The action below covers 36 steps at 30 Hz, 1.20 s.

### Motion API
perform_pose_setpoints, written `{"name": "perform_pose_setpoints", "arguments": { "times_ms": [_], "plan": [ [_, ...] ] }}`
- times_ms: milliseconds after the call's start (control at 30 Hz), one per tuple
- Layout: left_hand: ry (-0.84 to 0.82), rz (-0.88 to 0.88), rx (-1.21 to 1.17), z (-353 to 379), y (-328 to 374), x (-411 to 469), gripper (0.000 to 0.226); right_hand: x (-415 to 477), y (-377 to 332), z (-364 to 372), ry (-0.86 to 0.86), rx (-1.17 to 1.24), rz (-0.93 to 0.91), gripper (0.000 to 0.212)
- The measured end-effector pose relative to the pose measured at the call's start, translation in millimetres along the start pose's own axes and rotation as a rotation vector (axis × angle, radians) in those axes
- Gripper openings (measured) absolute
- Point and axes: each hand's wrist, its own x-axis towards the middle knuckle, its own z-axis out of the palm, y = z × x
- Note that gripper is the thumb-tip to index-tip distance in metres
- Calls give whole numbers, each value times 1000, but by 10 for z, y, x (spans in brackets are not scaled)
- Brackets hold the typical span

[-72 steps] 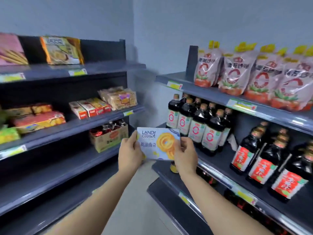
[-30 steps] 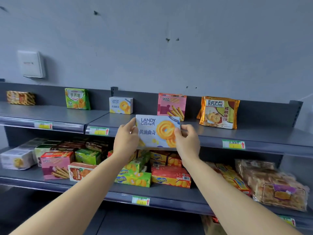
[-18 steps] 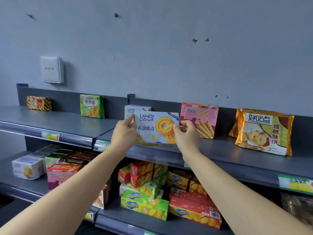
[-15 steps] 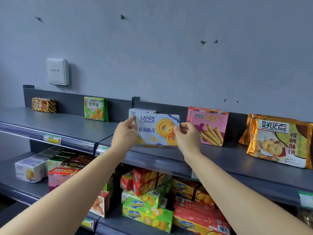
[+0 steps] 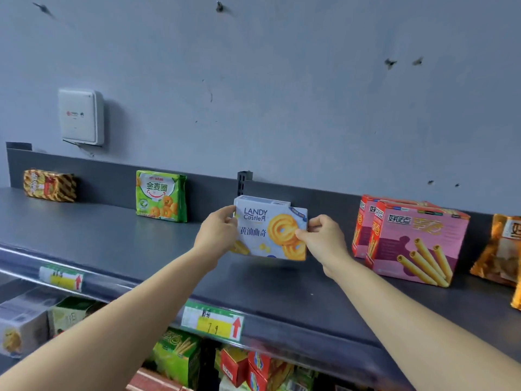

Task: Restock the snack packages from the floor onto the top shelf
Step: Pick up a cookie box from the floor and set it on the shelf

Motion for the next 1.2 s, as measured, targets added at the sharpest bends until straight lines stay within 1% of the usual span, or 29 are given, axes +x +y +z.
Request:
{"name": "perform_pose_setpoints", "arguments": {
  "times_ms": [133, 300, 467, 567, 800, 867, 900, 967, 1000, 1033, 1100, 1200],
  "plan": [
    [-121, -31, 33, -59, -132, 409, 52, 212, 12, 192, 4, -39, 67, 28],
    [-192, -58, 12, -61, -203, 700, 43, 333, -12, 295, 34, -121, 64, 31],
    [-217, -108, -51, -49, -261, 825, 36, 392, -7, 355, 25, -258, 22, 31],
    [-251, -135, -74, -50, -267, 834, 36, 420, 18, 371, 19, -293, 11, 32],
    [-211, -101, 59, 0, -224, 777, 43, 404, 16, 315, -28, -349, -4, 30],
    [-172, -26, 141, 27, -193, 731, 48, 382, 18, 267, -42, -362, -11, 30],
    [-124, 32, 214, 38, -163, 707, 51, 368, 26, 234, -41, -366, -15, 31],
    [-31, 179, 378, 53, -57, 648, 55, 305, 10, 153, -31, -393, -25, 32],
    [-18, 251, 433, 73, 7, 619, 56, 254, -6, 105, -24, -411, -28, 32],
    [-26, 309, 470, 92, 82, 581, 55, 211, -21, 66, -22, -428, -34, 31],
    [-97, 404, 497, 171, 208, 496, 49, 92, -46, -48, -6, -472, -39, 28],
    [-193, 527, 496, 366, 383, 289, 33, -156, -92, -301, 56, -545, -28, 26]
  ]
}}
